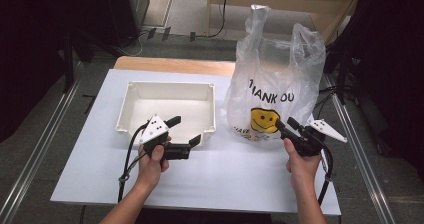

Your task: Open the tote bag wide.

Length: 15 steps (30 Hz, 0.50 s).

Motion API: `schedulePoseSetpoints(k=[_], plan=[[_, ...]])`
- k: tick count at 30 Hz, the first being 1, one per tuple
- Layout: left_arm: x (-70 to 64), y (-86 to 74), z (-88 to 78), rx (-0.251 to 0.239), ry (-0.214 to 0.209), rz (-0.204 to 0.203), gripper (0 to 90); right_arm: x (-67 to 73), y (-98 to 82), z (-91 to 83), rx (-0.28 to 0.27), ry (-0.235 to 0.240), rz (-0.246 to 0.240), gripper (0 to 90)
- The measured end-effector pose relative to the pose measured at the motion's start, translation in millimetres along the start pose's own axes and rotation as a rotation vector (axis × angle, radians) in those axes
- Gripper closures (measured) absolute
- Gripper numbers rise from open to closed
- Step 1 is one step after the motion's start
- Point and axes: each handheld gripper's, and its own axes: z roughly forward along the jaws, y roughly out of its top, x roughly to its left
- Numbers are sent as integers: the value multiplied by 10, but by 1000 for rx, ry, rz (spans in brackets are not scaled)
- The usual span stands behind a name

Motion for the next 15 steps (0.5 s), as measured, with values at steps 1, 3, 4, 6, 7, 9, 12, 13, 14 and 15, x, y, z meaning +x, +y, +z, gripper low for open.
schedulePoseSetpoints(k=[1,3,4,6,7,9,12,13,14,15], plan=[[-9,13,26,1,-4,3,87,0,0,0,0,0,0,565],[-36,40,73,3,-13,8,87,27,-24,25,23,32,-31,679],[-54,56,102,3,-19,8,87,43,-34,32,31,43,-41,730],[-80,79,149,6,-29,15,87,60,-54,43,41,70,-57,804],[-90,89,169,9,-32,20,87,73,-67,52,47,78,-66,838],[-114,119,226,10,-39,18,88,112,-107,68,61,86,-95,900],[-120,141,254,7,-43,11,88,124,-128,71,63,95,-100,900],[-125,156,269,5,-46,5,88,127,-137,70,63,95,-106,900],[-139,192,301,-2,-49,0,88,133,-161,69,66,100,-112,900],[-139,192,301,-2,-49,0,88,133,-161,69,66,100,-112,900]])
